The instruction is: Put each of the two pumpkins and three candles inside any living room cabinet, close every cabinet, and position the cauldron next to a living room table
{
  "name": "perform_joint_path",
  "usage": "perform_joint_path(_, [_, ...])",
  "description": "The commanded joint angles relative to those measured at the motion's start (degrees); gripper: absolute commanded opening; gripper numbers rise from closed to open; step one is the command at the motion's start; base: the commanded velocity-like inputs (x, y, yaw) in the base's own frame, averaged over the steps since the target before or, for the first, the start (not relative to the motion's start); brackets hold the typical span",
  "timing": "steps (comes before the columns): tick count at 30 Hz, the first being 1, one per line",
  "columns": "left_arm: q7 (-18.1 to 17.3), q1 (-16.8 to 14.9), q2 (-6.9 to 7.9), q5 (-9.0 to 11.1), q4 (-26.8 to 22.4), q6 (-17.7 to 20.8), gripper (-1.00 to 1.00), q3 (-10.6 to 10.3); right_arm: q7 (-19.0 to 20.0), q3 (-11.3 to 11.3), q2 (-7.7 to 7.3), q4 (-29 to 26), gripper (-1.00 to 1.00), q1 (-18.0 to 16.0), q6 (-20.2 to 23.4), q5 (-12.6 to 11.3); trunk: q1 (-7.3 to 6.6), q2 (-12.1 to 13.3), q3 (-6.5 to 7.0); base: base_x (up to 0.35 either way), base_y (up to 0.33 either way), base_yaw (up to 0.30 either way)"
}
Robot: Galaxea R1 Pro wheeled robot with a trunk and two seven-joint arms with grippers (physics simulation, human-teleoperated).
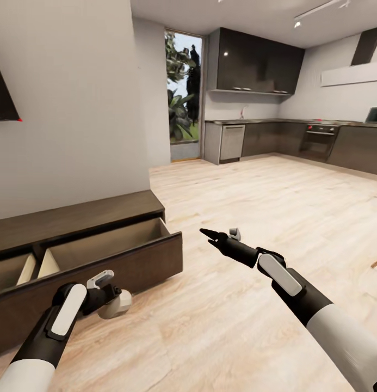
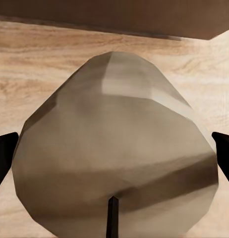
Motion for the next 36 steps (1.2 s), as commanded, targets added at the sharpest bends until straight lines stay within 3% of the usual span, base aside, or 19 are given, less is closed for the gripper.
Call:
perform_joint_path(1, [0.55,-0.04,-0.03,0.66,-0.04,0.09,-1.0,0.01,0.03,0.13,-0.03,0.0,1.0,-0.05,0.09,-0.34,-0.01,-0.03,-0.06,0.028,0.026,0.291])
perform_joint_path(20, [0.55,-0.04,-0.23,0.53,-0.07,0.11,-1.0,0.0,0.07,0.13,-0.18,0.01,1.0,-0.05,0.1,-0.34,-0.01,-0.03,-0.06,0.002,0.002,0.291])
perform_joint_path(26, [0.55,-0.04,-0.22,0.41,-0.05,0.08,-1.0,-0.07,0.44,0.13,-0.24,0.01,1.0,-0.05,0.06,-0.36,-0.01,-0.03,-0.06,0.016,-0.171,0.282])
perform_joint_path(36, [0.55,-0.04,-0.24,0.4,-0.07,0.11,-1.0,-0.05,0.24,0.13,-0.17,0.0,1.0,-0.05,0.08,-0.18,-0.01,-0.03,-0.06,0.009,-0.036,0.07])
